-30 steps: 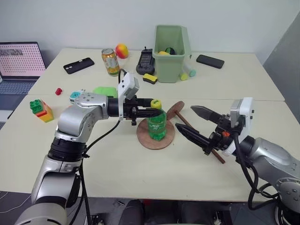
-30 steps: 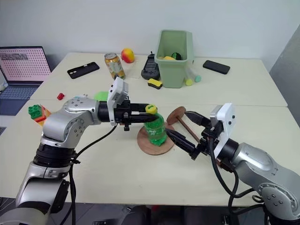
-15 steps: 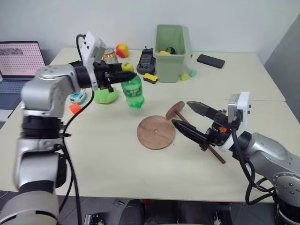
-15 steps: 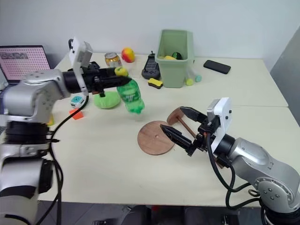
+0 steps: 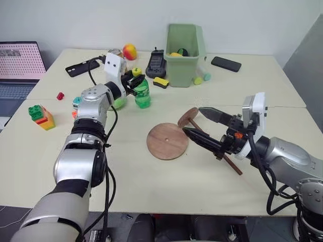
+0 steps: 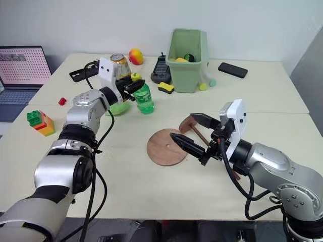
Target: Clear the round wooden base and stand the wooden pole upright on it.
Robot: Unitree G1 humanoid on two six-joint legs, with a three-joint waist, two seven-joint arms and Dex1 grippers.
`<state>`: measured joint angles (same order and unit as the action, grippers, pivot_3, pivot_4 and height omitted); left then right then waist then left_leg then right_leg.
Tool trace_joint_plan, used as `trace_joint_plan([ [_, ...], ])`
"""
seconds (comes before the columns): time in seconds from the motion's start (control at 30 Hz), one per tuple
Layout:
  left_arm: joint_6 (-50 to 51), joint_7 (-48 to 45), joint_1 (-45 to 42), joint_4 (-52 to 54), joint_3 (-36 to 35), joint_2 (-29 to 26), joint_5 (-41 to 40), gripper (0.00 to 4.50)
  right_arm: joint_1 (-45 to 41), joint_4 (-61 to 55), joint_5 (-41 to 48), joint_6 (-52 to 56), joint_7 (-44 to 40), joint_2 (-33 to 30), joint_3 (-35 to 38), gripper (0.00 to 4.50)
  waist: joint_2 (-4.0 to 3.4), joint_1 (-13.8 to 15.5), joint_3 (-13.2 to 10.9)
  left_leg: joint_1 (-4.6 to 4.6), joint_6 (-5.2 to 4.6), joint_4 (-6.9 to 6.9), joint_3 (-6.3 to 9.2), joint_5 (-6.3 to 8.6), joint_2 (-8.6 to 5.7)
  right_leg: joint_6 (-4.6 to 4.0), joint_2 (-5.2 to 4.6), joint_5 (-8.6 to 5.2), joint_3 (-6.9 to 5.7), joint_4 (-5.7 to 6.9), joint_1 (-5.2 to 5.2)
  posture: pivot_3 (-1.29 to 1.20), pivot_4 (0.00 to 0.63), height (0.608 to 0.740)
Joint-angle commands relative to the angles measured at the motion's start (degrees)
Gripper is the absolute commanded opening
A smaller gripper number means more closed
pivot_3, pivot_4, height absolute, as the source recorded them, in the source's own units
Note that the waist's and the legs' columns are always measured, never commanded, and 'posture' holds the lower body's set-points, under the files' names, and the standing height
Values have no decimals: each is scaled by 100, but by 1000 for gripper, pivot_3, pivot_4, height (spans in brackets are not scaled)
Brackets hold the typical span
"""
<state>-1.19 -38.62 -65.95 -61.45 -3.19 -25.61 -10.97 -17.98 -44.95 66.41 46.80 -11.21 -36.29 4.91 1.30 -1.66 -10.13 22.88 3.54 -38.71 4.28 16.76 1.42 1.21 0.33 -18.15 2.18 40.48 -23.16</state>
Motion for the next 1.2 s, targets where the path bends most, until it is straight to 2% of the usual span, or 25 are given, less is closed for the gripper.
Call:
trace_joint_plan([
  [0.03, -254, -84, -237, -192, -129, 3, 77, 2037, 73, -239, -16, -123, 66, -40, 107, 4500, 0, -1, 0, -1, 0, -3, 0, 0, 0, 0, 1, 0, 1, 6, 0, 0, 150, 740],
  [0.13, -275, -214, -310, -277, -178, -2, 93, 2415, 63, -200, -39, -127, 104, -42, 107, 4500, 1, -4, 0, -3, 0, -10, -3, 0, -1, 0, 2, 0, 1, 23, -3, 0, 150, 740],
  [0.2, -242, -304, -341, -227, -209, -57, 102, 2925, 55, -134, 184, -85, 361, 37, 155, 4500, 1, -6, 0, -3, 0, -13, -2, 0, 0, 0, 4, 0, 0, 28, -4, 0, 150, 740],
  [0.3, -139, -443, -297, 19, -264, -183, 67, 3459, -12, -54, 284, -34, 538, 46, 163, 4500, 1, -11, 0, -2, 0, -13, -2, 0, 0, 0, 4, 0, 1, 27, -5, 0, 150, 740],
  [0.47, 747, -887, 362, 1792, -426, -557, -341, 4465, -163, 156, 467, 100, 504, -194, 236, 4500, 0, -24, 0, 0, 1, -13, -1, -1, 8, 0, 5, 0, 6, 28, -9, 0, 150, 740],
  [0.53, 1067, -901, 627, 2406, -499, -650, -473, 4465, -184, 232, 486, 118, 402, -286, 248, 4500, -1, -25, 0, -2, 4, -12, 1, -2, 19, 0, 4, -1, 15, 28, -9, 0, 150, 740],
  [0.7, 2487, -1272, 1704, 4584, -699, -1394, -1070, 4465, -737, 1074, 316, 365, -19, -449, 37, 4500, -2, -73, 0, -5, 5, -14, 5, -3, 21, 0, 5, -1, 21, 35, -9, 0, 150, 740],
  [0.83, 3883, -1953, 3324, 7086, -761, -2208, -2090, 4465, -1664, 2364, -163, 1075, -914, -1015, -450, 4500, -6, -84, -3, -6, 5, -12, 14, -3, 29, -2, 3, -2, 21, 33, -10, 0, 150, 740],
  [0.93, 4353, -1935, 3860, 7894, -817, -2323, -2569, 4465, -2321, 3107, -445, 1429, -1601, -1161, -804, 4500, -12, -31, -8, -6, 2, -11, 11, -1, 29, -2, -10, -2, 25, 31, -10, 0, 150, 740],
  [1.0, 4490, -1974, 4305, 8335, -906, -2329, -2827, 4465, -2986, 3756, -653, 2028, -1968, -1132, -1257, 4500, -13, -7, -8, -5, 0, -16, 3, -1, 25, -2, -12, -2, 19, 33, -8, 0, 150, 740],
  [1.1, 4405, -2177, 5010, 9029, -884, -2441, -2979, 4465, -3987, 4928, -1231, 2747, -2330, -827, -1981, 4500, -14, -21, -9, -8, -1, -18, -4, 0, 24, -2, -12, -2, 23, 34, -7, 0, 150, 740],
  [1.2, 4450, -2120, 5180, 9312, -819, -2427, -3130, 4465, -4465, 5591, -1768, 2927, -2735, -658, -2467, 4500, -14, 3, -11, -9, -2, -11, -9, 0, 22, -3, -15, -2, 27, 31, -12, 0, 150, 740],
])
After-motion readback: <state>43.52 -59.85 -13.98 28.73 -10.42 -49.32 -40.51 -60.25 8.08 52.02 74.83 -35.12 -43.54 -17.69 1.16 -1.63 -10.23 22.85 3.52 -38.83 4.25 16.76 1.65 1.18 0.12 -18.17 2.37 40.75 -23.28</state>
